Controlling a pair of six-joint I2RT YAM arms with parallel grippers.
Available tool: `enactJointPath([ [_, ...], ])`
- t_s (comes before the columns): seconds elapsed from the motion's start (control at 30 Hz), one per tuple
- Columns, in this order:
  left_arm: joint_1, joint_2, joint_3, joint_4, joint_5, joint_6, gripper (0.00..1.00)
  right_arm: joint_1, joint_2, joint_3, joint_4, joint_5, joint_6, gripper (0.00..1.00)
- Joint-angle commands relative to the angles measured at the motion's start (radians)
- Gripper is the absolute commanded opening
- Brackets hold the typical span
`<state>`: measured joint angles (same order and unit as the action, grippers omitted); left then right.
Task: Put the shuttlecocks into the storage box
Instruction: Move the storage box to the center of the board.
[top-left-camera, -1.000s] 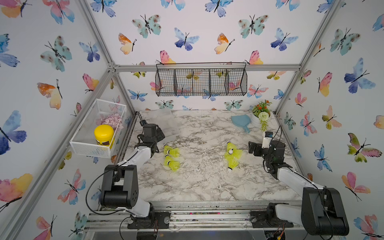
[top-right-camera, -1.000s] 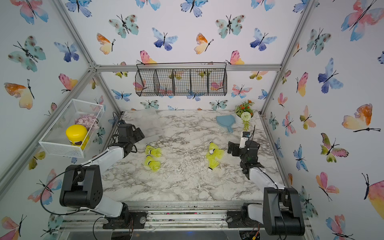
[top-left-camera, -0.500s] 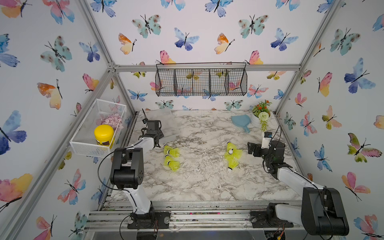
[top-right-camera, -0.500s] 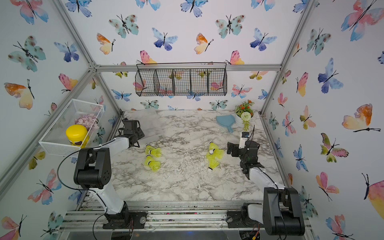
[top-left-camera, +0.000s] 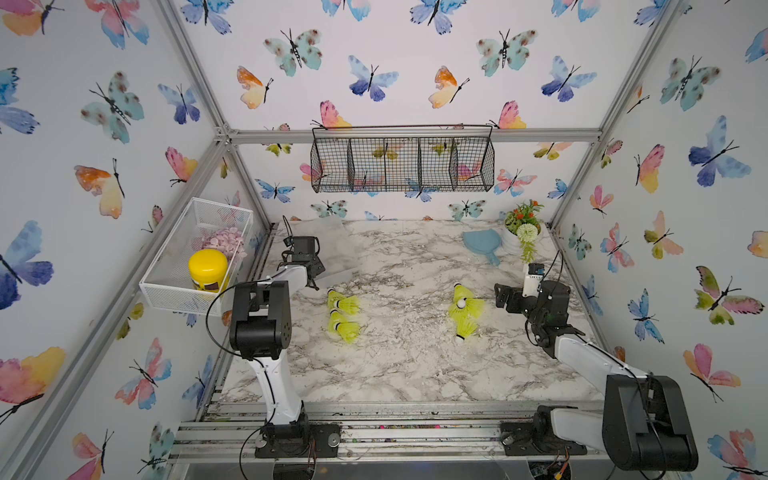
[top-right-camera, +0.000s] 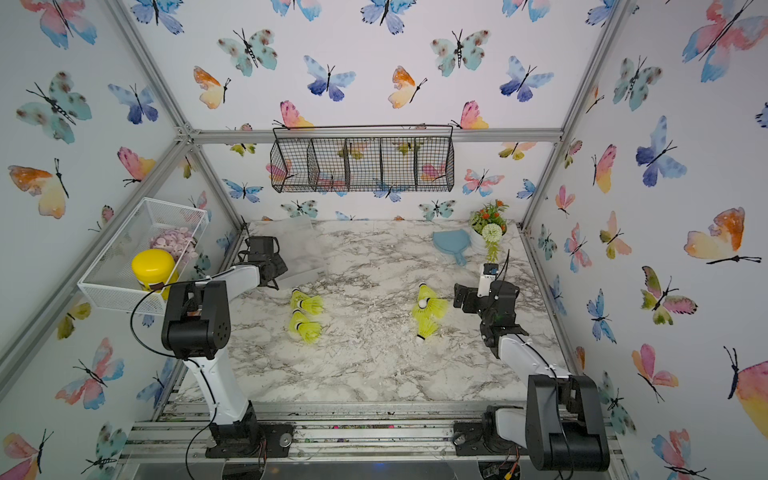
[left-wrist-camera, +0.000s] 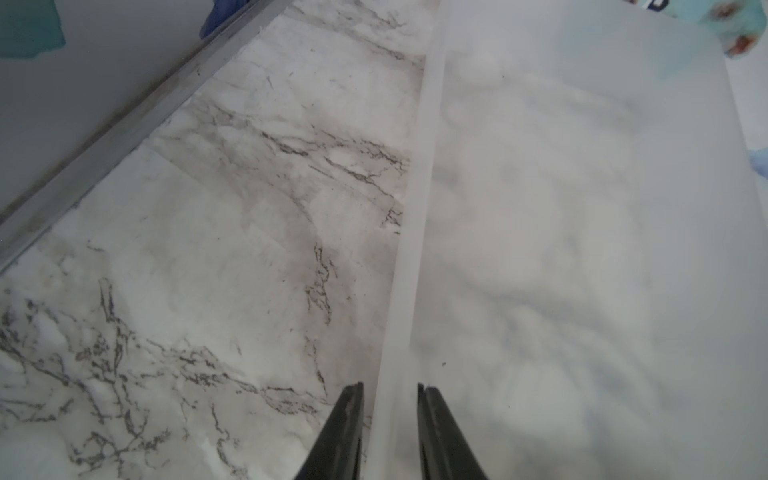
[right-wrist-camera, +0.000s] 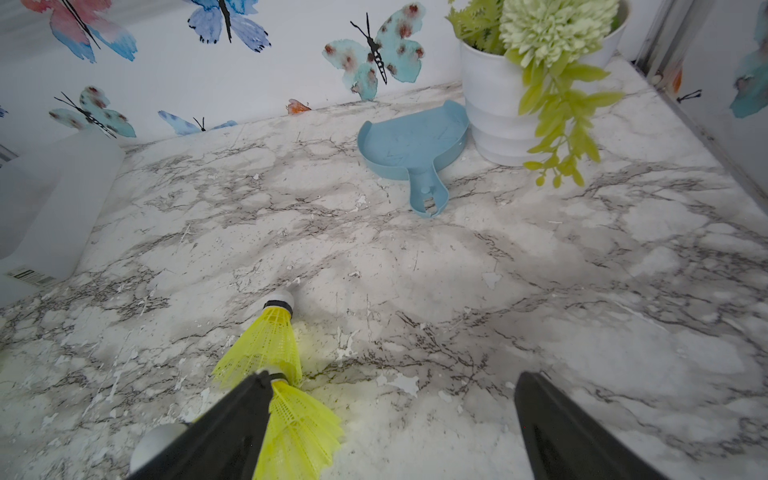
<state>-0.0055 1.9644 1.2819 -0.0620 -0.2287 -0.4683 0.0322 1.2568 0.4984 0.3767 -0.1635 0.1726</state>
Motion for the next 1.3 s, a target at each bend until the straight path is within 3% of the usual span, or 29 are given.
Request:
enactJointPath([
  [0.0, 0.002, 0.022, 0.034, -0.033, 0.033, 0.004, 0.18, -0.003, 0.004, 0.019, -0.009, -0.015, 0.008, 0.98],
  [0.1, 0.002, 0.021, 0.040, -0.038, 0.044, -0.001, 0.09, -0.004, 0.002, 0.017, -0.010, -0.014, 0.009, 0.98],
  [0.27, 0.001, 0.017, 0.034, -0.040, 0.052, -0.013, 0.07, -0.004, 0.003, 0.017, -0.012, -0.013, 0.007, 0.98],
  [0.37, 0.000, 0.018, 0.031, -0.039, 0.068, -0.013, 0.00, -0.004, 0.005, 0.017, -0.011, -0.011, 0.007, 0.98],
  [0.73, -0.034, -0.064, -0.004, 0.002, 0.152, -0.026, 0.00, -0.005, -0.005, 0.015, -0.015, -0.011, 0.008, 0.98],
  [1.27, -0.154, -0.100, 0.028, 0.017, 0.175, -0.047, 0.00, -0.005, -0.005, 0.008, -0.011, -0.024, 0.009, 0.98],
])
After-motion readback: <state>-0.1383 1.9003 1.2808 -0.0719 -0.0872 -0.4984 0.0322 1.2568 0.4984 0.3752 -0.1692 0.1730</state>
